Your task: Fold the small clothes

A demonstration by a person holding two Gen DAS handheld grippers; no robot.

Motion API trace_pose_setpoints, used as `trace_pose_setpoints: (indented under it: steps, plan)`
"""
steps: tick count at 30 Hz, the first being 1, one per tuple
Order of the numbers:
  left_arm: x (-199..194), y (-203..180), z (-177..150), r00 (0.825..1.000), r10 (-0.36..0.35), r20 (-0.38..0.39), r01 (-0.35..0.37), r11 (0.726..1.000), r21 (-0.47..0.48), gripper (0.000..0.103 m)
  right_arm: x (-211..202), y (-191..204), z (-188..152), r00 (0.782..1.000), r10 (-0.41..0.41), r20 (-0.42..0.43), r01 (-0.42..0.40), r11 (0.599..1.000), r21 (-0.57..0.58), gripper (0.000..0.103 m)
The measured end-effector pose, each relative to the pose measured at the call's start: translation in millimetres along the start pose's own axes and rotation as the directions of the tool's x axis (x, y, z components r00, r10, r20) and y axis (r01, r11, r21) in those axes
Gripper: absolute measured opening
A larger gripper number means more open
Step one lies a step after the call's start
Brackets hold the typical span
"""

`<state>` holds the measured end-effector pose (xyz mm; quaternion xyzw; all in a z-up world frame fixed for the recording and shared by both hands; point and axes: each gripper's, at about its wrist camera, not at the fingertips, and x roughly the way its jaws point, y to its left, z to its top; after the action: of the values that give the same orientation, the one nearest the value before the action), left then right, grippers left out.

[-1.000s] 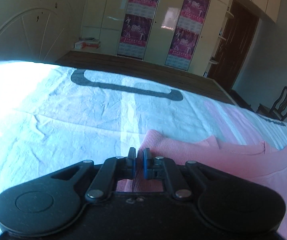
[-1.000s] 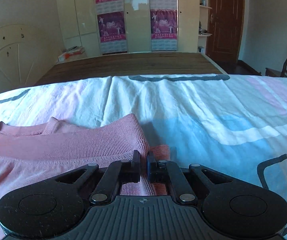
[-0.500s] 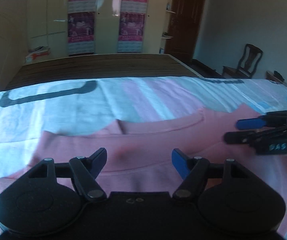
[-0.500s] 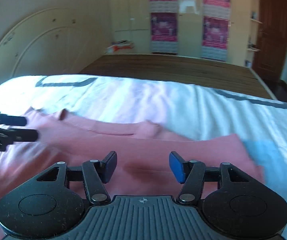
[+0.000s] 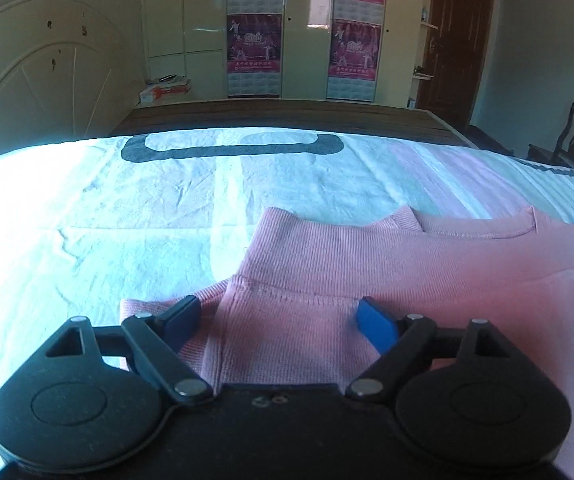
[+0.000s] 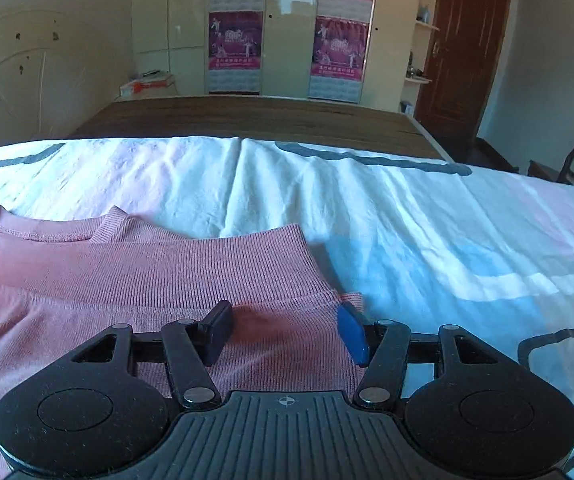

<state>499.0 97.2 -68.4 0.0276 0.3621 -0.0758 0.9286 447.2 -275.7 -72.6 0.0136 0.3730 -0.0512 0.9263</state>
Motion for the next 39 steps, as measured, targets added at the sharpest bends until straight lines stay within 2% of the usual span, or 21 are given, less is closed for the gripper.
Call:
trace_pose_setpoints:
  steps: [1, 4, 6, 7, 8, 9, 10, 13, 15, 17, 18, 19, 20, 22, 24, 25, 27, 29, 32, 34, 39]
  plan:
    - [-9, -7, 0, 1.000, -0.023, 0.015, 0.023, 1.000, 0.003, 0.076, -9, 8, 2, 1.000, 0.019, 0.023, -0.019, 1.000, 0.007, 0.057]
    - [-33, -43, -5, 0.988, -0.140, 0.061, 0.138, 0.990, 0.034, 0.079, -38, 38, -3, 0.983, 0.168, 0.077, -0.168, 0.986, -0.012, 0.056]
    - [-35, -72, -14, 0.973, -0.225, 0.039, 0.223, 0.973, 0.065, 0.081, -50, 64, -14, 0.960, 0.272, 0.066, -0.269, 0.962, -0.052, 0.050]
    - [-31, -86, -20, 0.968, -0.252, 0.010, 0.250, 0.964, 0.089, 0.082, -49, 81, -21, 0.956, 0.292, 0.033, -0.288, 0.953, -0.093, 0.048]
    - [-21, -98, -26, 0.968, -0.247, -0.040, 0.250, 0.962, 0.112, 0.084, -42, 95, -29, 0.962, 0.271, -0.005, -0.269, 0.953, -0.139, 0.048]
    - [-17, -108, -32, 0.980, -0.199, -0.029, 0.201, 0.967, 0.159, 0.085, -38, 103, -37, 0.971, 0.240, 0.005, -0.236, 0.957, -0.171, 0.048]
    - [-16, -112, -35, 0.983, -0.182, -0.015, 0.182, 0.966, 0.185, 0.088, -36, 106, -38, 0.972, 0.233, 0.018, -0.227, 0.960, -0.166, 0.048]
    - [-17, -103, -30, 0.985, -0.173, -0.021, 0.174, 0.973, 0.149, 0.088, -34, 99, -30, 0.970, 0.242, -0.014, -0.242, 0.963, -0.123, 0.048]
    - [-20, -85, -30, 0.993, -0.121, -0.004, 0.121, 0.983, 0.139, 0.088, -37, 90, -30, 0.974, 0.226, -0.016, -0.226, 0.965, -0.136, 0.048]
    - [-22, -57, -31, 0.995, -0.096, -0.005, 0.096, 0.991, 0.097, 0.092, -41, 70, -30, 0.986, 0.164, 0.000, -0.163, 0.979, -0.122, 0.048]
    - [-23, -44, -33, 0.999, -0.043, -0.012, 0.044, 0.994, 0.097, 0.094, -41, 54, -33, 0.995, 0.099, 0.004, -0.098, 0.991, -0.087, 0.048]
    - [-25, -32, -36, 1.000, -0.024, -0.013, 0.025, 0.996, 0.085, 0.097, -38, 38, -34, 1.000, 0.014, -0.016, -0.015, 0.999, -0.052, 0.048]
    - [-27, -21, -38, 0.999, -0.029, -0.019, 0.030, 0.999, 0.044, 0.097, -35, 19, -36, 0.999, -0.017, -0.035, 0.017, 1.000, 0.002, 0.048]
    - [-31, -17, -41, 0.999, -0.029, -0.027, 0.030, 0.999, 0.021, 0.097, -36, -3, -40, 0.999, 0.038, -0.032, -0.035, 0.996, 0.078, 0.049]
    - [-39, -30, -38, 1.000, 0.000, -0.026, 0.001, 1.000, 0.024, 0.088, -38, 3, -35, 0.999, 0.017, -0.045, -0.015, 0.999, 0.039, 0.049]
    - [-45, -37, -37, 1.000, -0.013, -0.019, 0.013, 1.000, 0.014, 0.081, -45, 11, -30, 0.999, 0.010, -0.039, -0.009, 0.999, 0.040, 0.049]
    - [-58, -56, -38, 0.998, -0.057, 0.007, 0.057, 0.998, 0.004, 0.083, -62, 27, -28, 0.997, 0.082, 0.014, -0.082, 0.996, 0.041, 0.049]
    - [-63, -81, -42, 0.996, -0.089, 0.008, 0.089, 0.996, 0.023, 0.085, -76, 54, -32, 0.987, 0.157, 0.046, -0.156, 0.988, -0.012, 0.049]
    - [-54, -110, -51, 0.993, -0.106, -0.053, 0.107, 0.994, 0.035, 0.090, -81, 97, -45, 0.968, 0.251, 0.026, -0.248, 0.964, -0.095, 0.049]
    - [-49, -122, -58, 0.996, -0.061, -0.057, 0.065, 0.995, 0.071, 0.092, -75, 115, -57, 0.978, 0.208, 0.014, -0.203, 0.968, -0.145, 0.049]
    - [-51, -123, -55, 0.997, -0.046, -0.066, 0.050, 0.997, 0.057, 0.090, -71, 111, -52, 0.979, 0.202, -0.005, -0.202, 0.977, -0.073, 0.049]
